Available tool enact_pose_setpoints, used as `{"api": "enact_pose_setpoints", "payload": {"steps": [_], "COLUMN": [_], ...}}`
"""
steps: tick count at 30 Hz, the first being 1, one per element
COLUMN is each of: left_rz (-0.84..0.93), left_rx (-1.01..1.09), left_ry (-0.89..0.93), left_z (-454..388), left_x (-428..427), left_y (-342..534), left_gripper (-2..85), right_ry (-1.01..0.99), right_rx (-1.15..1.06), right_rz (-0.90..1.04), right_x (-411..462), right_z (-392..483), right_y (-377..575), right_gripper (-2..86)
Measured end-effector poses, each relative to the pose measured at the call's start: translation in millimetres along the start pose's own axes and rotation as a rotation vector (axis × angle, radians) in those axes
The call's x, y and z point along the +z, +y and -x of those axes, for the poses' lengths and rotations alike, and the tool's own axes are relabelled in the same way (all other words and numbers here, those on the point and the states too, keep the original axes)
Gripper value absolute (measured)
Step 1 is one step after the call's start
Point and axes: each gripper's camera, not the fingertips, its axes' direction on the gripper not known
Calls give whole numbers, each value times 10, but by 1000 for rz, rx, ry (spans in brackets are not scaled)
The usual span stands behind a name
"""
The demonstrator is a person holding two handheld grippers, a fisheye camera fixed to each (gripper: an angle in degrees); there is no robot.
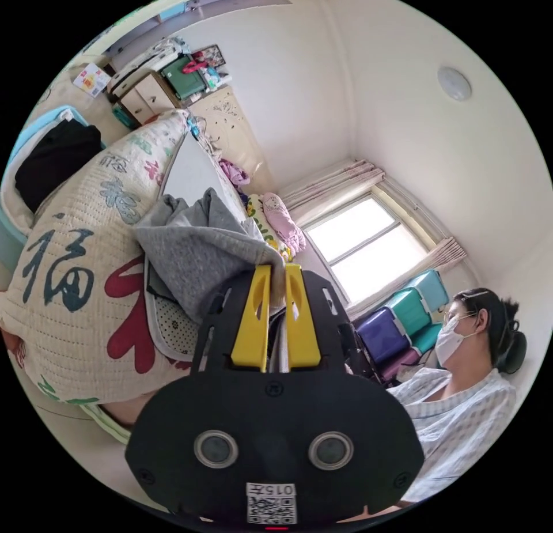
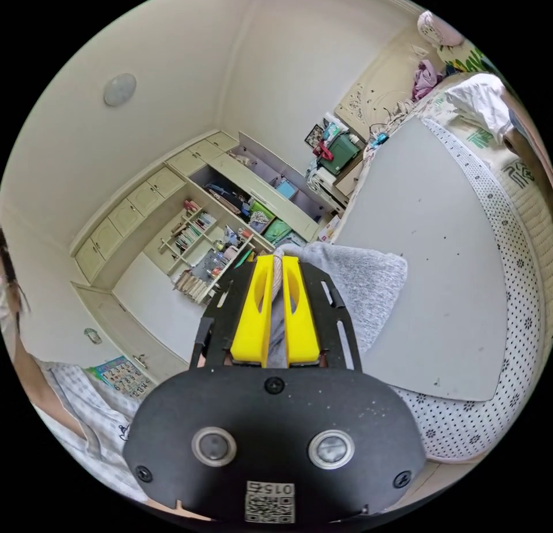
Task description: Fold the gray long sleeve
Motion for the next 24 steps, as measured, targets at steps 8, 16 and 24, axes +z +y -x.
{"api": "enact_pose_setpoints", "payload": {"steps": [8, 16, 24], "left_rz": [-215, -103, -516], "left_rx": [101, -75, 229], "left_ry": [98, 103, 78], "left_z": [-323, 232, -1139], "left_x": [-771, -41, 247], "left_y": [42, -1199, -3182], "left_gripper": [12, 5, 3], "right_ry": [-117, 113, 320], "right_rx": [-125, -70, -432], "right_rz": [-166, -26, -329], "right_x": [-1112, -795, -452], "right_z": [273, -202, 1058], "right_y": [-188, -1670, -4004], "right_gripper": [13, 9, 8]}}
